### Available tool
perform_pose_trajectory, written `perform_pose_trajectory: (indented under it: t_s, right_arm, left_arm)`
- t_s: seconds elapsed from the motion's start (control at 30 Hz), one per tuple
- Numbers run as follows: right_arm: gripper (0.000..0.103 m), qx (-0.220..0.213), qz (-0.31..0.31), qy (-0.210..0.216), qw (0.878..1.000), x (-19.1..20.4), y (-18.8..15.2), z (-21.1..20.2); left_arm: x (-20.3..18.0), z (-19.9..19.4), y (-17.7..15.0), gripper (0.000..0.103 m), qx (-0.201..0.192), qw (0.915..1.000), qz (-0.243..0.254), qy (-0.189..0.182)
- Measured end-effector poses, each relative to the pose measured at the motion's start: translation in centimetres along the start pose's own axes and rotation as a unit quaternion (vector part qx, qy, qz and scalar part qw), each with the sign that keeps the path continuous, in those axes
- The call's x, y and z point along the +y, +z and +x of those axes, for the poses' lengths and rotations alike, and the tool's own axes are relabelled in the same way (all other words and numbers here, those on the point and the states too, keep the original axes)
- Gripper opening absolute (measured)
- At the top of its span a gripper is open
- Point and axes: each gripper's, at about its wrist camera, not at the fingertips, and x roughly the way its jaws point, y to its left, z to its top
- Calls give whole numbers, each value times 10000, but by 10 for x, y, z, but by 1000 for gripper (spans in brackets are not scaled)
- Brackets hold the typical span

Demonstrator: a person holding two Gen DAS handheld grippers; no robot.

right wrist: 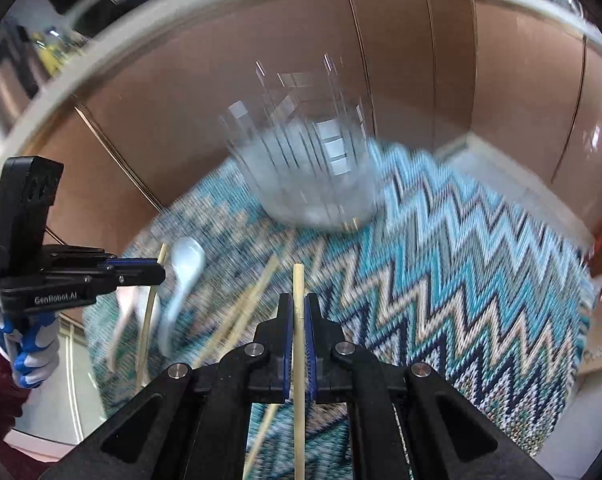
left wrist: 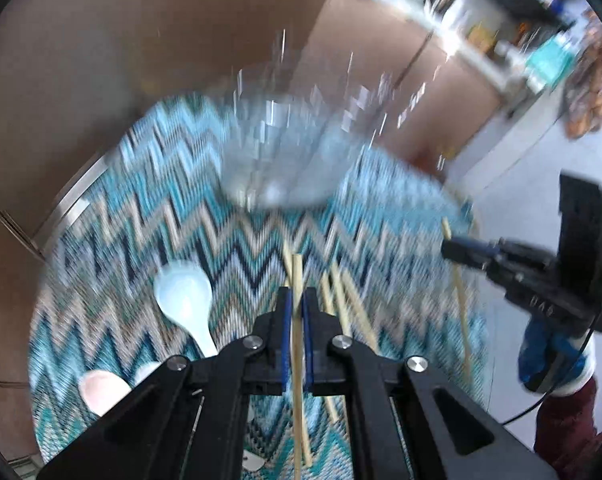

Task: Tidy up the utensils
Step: 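Lift both held chopsticks over the wire utensil holder and open both tools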

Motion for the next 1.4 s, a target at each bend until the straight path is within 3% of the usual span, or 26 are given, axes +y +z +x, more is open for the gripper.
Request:
perform_pose_trajectory:
  t_s: [0.1,0.2,0.27,0.37,0.4,0.47,0.57,0.7,0.9,1.0,1.1,1.23,1.3,1.4]
  right_arm:
    - [6,-809,-194,8,9965,21,28,-32]
    - [6,-1743,-264,37,9843,33,60,-61]
    - [6,-2341,-277,79,9718,42,81,-70]
    - [6,-3158,-181,83,9486,44,108,-72]
    - [6,-3393,-116,88,9406,40,116,-70]
    - [6,-3688,4,3,9295,36,125,-60]
    - [6,-4017,158,-239,9153,21,140,-38]
    - [6,-4091,272,-506,9107,1,151,-1]
    - [6,-3985,201,-889,9126,-11,128,40]
    - [7,-3854,105,-966,9176,-8,111,53]
    - [7,-3739,8,-1014,9219,-7,94,60]
    - [19,-3623,6,-1073,9259,-3,80,52]
    - [26,-3620,20,-1116,9255,1,75,41]
    - [27,-3619,-21,-1227,9241,9,67,17]
  left_arm:
    - [-3,-50,26,5,-1115,9938,-37,8]
    - [-8,-85,51,5,-1964,9803,-192,15]
    - [-7,-99,74,5,-2480,9679,-391,-72]
    - [-7,-107,106,5,-3226,9442,-642,181]
    - [-7,-106,115,5,-3535,9321,-731,291]
    - [-6,-95,130,5,-3829,9189,-852,413]
    - [-6,-77,140,5,-4013,9087,-946,654]
    - [-7,-42,138,5,-4147,8992,-931,1041]
    - [-5,5,126,5,-4384,8821,-907,1465]
    - [-5,22,113,5,-4411,8791,-874,1577]
    - [-6,32,104,7,-4379,8813,-878,1542]
    - [-3,25,92,29,-4280,8886,-889,1390]
    - [-4,13,86,33,-4228,8925,-846,1323]
    - [-7,-7,80,39,-4133,8974,-694,1382]
